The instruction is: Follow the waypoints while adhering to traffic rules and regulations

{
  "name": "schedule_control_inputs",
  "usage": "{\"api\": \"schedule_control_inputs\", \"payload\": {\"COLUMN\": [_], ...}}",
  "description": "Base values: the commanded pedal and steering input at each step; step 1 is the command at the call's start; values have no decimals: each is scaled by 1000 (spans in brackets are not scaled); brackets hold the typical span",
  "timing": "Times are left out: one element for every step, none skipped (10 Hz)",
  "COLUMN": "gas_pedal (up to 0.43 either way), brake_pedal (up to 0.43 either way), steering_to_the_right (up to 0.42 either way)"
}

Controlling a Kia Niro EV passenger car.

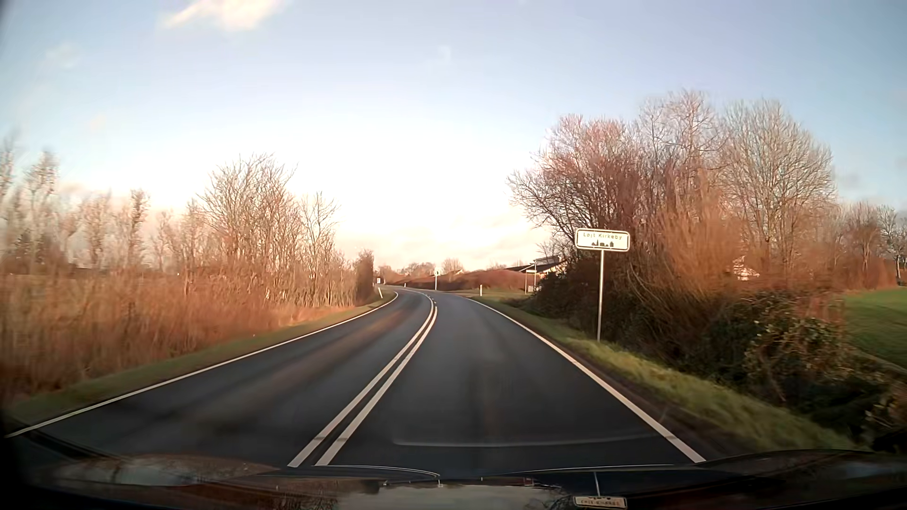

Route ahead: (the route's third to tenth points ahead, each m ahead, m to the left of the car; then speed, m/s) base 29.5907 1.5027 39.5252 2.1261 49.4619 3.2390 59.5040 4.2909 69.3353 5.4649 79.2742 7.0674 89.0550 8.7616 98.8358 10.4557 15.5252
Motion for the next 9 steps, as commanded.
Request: {"api": "schedule_control_inputs", "payload": {"gas_pedal": [157, 177, 177, 177, 177, 169, 169, 169, 169], "brake_pedal": [0, 0, 0, 0, 0, 0, 0, 0, 0], "steering_to_the_right": [-7, -7, -7, -7, -7, -7, -7, -7, -7]}}
